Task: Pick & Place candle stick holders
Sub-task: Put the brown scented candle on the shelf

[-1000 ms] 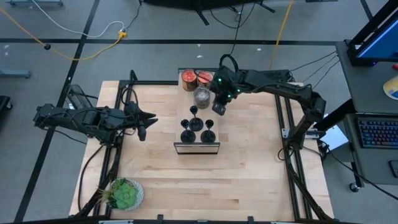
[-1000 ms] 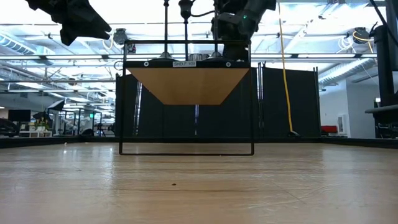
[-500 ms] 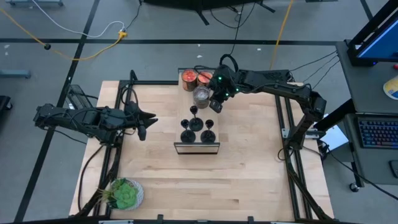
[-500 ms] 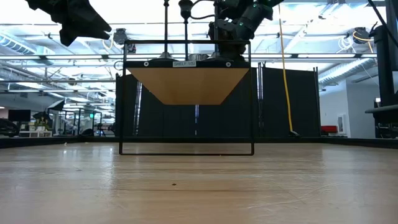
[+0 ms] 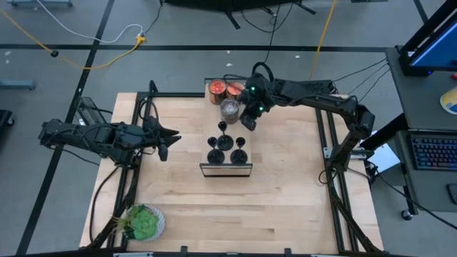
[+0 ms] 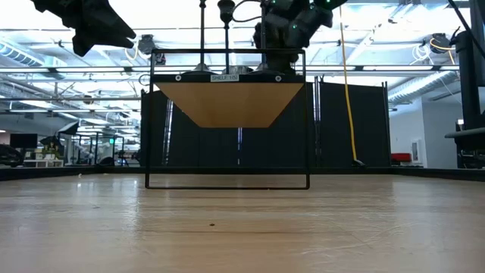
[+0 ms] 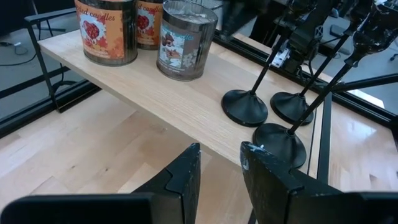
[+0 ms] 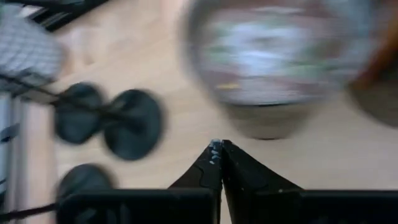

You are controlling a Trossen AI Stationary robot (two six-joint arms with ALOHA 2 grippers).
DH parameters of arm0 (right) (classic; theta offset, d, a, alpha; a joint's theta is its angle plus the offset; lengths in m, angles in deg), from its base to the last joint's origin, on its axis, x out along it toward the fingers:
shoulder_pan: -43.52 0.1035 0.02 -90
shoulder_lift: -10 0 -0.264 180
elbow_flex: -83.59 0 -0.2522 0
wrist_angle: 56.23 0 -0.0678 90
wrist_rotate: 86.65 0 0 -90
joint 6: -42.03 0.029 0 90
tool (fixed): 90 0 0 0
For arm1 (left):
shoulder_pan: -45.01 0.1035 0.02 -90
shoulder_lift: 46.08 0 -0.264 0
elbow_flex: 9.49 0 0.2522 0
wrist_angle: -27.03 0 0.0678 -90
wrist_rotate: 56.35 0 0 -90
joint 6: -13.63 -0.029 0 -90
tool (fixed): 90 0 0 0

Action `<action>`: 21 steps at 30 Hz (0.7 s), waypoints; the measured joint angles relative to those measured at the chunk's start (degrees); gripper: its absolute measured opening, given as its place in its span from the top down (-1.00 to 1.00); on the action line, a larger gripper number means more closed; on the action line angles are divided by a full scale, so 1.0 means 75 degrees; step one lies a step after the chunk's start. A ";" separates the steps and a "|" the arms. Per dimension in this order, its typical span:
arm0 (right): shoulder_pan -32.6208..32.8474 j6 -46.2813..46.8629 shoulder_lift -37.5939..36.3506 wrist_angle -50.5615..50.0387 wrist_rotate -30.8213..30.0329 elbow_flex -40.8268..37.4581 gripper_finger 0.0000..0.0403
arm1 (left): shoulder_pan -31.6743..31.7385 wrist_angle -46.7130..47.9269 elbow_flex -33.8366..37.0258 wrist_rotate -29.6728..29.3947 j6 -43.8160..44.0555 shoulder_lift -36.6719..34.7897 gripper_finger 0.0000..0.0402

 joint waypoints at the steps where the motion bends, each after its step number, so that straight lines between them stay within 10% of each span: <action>1: 0.0055 0.0003 0.0000 -0.0001 0.0159 0.0000 1.00 | 0.0002 0.0000 0.0000 0.0000 -0.0002 -0.0001 0.40; 21: 0.0092 -0.0104 0.0340 0.1257 0.0119 0.0009 1.00 | 0.0000 -0.0002 0.0000 -0.0003 -0.0022 0.0000 0.40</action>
